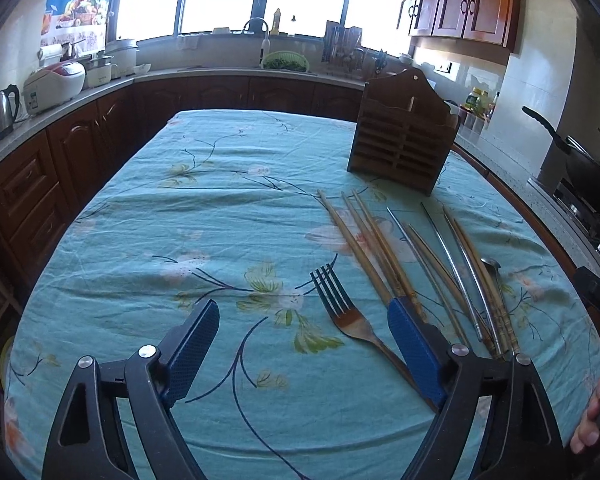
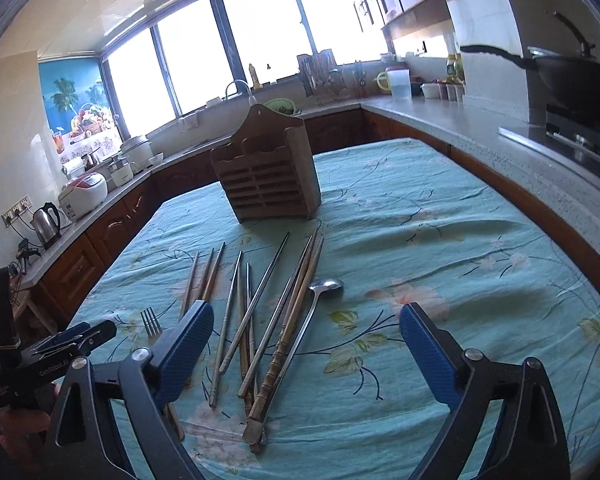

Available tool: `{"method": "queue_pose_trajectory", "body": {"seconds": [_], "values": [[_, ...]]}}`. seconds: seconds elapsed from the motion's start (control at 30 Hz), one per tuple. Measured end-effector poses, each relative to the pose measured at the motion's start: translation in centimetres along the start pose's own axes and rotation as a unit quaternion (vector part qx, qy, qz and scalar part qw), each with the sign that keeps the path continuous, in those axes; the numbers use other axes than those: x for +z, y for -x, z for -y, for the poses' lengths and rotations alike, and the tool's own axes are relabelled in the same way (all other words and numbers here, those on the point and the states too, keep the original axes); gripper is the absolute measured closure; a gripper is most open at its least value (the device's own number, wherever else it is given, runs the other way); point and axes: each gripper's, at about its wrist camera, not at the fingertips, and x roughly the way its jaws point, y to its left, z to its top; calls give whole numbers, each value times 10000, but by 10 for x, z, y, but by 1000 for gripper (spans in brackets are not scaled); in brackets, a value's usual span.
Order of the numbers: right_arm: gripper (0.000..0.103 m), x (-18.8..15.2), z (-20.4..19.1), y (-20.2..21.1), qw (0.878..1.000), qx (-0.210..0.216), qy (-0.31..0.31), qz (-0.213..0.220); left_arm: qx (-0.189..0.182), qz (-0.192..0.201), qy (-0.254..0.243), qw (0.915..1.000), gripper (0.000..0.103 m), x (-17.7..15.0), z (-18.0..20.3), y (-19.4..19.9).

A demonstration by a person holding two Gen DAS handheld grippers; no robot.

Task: Organize utensils
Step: 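Move both tools down toward the pile of utensils on the tablecloth, then grasp the metal fork with the left tool while the right tool grasps the spoon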

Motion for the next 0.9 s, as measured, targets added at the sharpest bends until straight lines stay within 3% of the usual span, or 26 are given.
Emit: {"method": "queue_pose_trajectory", "body": {"seconds": [0.2, 0.37, 0.53, 0.7, 0.8, 0.9], "values": [[41, 7, 16, -37, 9957, 354, -434, -734, -129, -221, -128, 9996, 34, 21, 1, -34], [50, 9, 24, -64, 9900, 484, -631, -1162, -128, -554, -286, 9980, 45, 35, -1, -68], [66, 10, 36, -91, 9812, 620, -899, -1589, -213, -731, -334, 9965, 62, 42, -3, -93], [78, 15, 44, -108, 9749, 829, -1095, -1751, -484, -862, -345, 9945, 83, 47, -1, -110], [99, 16, 47, -117, 9691, 981, -1234, -1896, -744, -862, -324, 9930, 92, 44, -1, -115], [100, 17, 49, -113, 9702, 1031, -1238, -1810, -984, -916, -196, 9907, 99, 44, -6, -119]]}}
